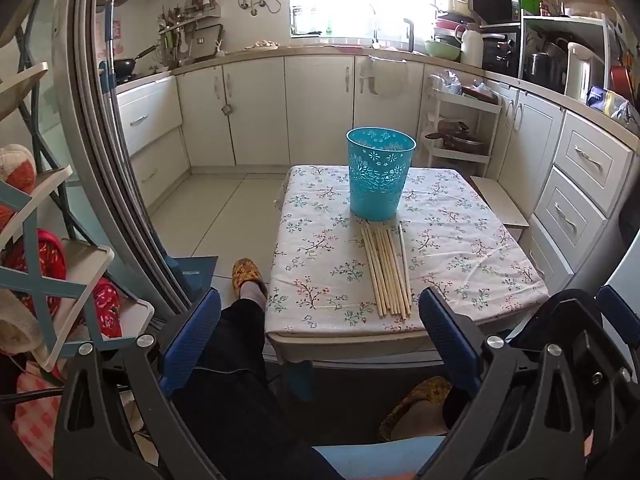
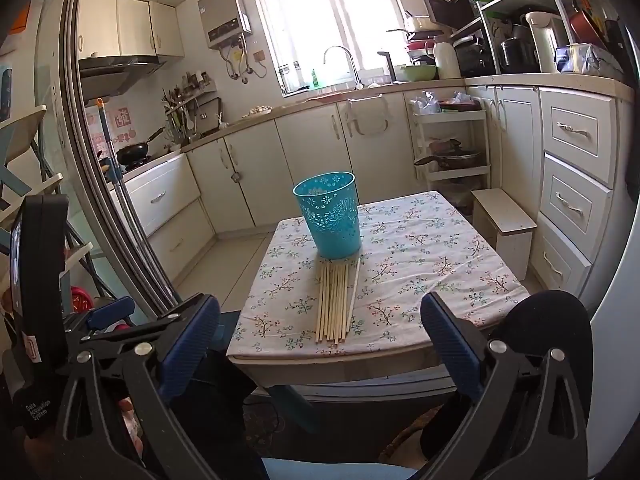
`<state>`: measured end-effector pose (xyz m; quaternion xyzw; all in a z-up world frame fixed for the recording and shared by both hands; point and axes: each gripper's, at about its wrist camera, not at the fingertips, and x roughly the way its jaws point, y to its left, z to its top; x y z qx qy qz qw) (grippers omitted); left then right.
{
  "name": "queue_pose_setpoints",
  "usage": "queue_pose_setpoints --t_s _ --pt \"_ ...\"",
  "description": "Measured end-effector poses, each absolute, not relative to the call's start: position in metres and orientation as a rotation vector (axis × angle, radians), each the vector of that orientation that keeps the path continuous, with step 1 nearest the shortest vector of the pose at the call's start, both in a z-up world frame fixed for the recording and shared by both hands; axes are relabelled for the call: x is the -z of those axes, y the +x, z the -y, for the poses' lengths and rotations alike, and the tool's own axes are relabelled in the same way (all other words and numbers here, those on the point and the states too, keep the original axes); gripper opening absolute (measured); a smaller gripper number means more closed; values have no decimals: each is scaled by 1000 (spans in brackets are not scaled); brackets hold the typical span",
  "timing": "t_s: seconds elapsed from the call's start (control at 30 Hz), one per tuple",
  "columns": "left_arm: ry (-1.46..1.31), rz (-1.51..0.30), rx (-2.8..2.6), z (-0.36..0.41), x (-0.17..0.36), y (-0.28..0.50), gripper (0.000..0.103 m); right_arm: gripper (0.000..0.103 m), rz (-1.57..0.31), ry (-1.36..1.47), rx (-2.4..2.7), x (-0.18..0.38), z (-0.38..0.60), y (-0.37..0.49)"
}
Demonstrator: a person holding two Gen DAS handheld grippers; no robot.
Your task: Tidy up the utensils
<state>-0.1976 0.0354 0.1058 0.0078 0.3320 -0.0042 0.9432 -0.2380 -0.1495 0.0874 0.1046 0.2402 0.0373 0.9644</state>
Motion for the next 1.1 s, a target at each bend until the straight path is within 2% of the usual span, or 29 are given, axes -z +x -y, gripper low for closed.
queue_pose_setpoints --t_s 1.1 --pt "16 -659 16 -32 -109 -202 95 97 -485 197 -74 -91 148 -242"
